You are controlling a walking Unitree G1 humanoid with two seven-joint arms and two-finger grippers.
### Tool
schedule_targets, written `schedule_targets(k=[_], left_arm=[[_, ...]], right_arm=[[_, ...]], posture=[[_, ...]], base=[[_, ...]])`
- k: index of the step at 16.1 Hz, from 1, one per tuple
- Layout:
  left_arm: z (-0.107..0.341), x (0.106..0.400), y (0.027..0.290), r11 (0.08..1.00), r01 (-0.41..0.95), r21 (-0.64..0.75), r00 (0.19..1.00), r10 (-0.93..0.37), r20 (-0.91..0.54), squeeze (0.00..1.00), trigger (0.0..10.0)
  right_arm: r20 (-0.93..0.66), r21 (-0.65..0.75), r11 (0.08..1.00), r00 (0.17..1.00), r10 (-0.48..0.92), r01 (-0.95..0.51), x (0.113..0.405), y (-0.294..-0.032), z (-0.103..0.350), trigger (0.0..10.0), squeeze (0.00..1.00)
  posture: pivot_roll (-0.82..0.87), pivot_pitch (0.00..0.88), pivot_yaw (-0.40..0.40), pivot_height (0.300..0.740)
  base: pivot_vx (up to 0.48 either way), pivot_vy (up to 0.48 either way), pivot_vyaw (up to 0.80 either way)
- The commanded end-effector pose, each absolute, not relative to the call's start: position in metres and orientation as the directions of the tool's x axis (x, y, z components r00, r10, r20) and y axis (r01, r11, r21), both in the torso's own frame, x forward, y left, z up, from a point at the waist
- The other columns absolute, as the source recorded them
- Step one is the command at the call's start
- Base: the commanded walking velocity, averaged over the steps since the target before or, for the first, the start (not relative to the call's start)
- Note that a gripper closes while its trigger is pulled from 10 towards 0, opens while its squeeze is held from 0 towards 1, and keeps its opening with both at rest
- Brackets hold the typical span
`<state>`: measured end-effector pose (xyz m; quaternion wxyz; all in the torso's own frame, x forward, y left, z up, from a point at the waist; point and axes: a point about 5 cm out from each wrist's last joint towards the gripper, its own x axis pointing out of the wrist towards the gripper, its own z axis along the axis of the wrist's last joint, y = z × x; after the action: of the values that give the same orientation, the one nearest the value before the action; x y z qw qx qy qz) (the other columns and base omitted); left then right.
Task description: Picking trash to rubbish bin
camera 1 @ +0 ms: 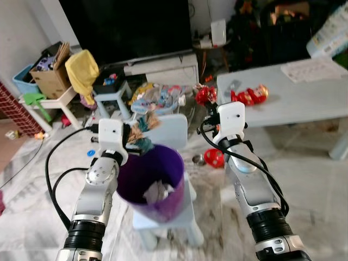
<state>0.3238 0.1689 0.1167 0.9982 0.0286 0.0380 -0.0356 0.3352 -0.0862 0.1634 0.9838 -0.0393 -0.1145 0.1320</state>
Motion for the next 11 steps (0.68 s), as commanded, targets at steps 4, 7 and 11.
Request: schedule_targets(k=[4,7,11], left_arm=[[0.083,0.31,0.2,0.996,-0.006,0.093,0.976,0.026,-0.216,0.0,10.0],[0.051,0.3,0.208,0.997,-0.036,0.074,0.928,0.061,-0.368,0.0,10.0],[0.008,0.284,0.216,0.999,-0.04,0.028,0.801,0.049,-0.596,0.0,10.0]], right_arm=[[0.228,-0.115,0.949,0.922,0.312,-0.293,0.335,-0.076,0.168,10.0,0.0],[0.228,-0.117,0.948,0.921,0.315,-0.295,0.335,-0.075,0.168,10.0,0.0],[0.225,-0.122,0.947,0.921,0.318,-0.298,0.335,-0.076,0.168,10.0,0.0]], posture=[[-0.06,0.0,0.151,0.74],[-0.06,0.0,0.149,0.74],[-0.07,0.0,0.147,0.74]], base=[[0.0,0.0,0.0],[0.0,0.0,0.0],[0.0,0.0,0.0]])
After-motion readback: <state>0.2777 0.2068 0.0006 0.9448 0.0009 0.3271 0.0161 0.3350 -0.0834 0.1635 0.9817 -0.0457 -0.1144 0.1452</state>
